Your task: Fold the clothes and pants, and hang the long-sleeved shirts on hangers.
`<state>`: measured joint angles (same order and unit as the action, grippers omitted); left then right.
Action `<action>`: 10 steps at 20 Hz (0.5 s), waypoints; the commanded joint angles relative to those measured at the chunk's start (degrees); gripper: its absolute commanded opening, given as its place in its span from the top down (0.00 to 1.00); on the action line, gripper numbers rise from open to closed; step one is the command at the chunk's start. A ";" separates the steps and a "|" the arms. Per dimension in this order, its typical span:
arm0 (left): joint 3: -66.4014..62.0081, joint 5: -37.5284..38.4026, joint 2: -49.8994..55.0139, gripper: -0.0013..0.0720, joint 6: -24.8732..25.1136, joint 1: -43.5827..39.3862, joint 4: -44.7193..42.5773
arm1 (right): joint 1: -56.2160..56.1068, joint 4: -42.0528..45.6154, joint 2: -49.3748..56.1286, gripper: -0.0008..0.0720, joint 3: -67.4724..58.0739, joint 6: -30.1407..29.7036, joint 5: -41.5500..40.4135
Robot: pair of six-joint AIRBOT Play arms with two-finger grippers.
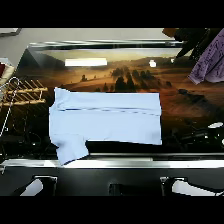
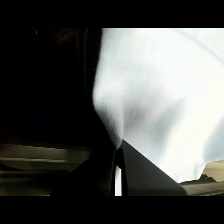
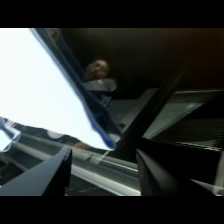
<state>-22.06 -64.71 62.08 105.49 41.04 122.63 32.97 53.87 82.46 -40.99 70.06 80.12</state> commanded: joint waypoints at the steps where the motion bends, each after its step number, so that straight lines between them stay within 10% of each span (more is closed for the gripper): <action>1: -0.04 -0.24 0.02 0.96 -0.04 0.07 -0.02 | -2.99 -0.72 0.04 0.33 2.82 -1.75 -3.28; 3: -0.04 -0.24 0.02 0.96 -0.04 0.07 -0.02 | -6.75 -1.16 0.04 0.35 2.80 -0.96 -6.58; 5: -0.04 -0.26 0.02 0.96 -0.07 0.07 -0.02 | -8.61 -1.18 0.02 0.65 2.78 0.26 -8.79; 10: -2.29 -1.60 -0.17 0.96 -0.02 0.07 -0.04 | -8.76 -0.42 -3.74 0.95 2.67 0.00 -10.97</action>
<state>-23.03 -65.39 62.11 105.45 41.04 121.82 24.80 52.60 80.68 -38.37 69.93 71.44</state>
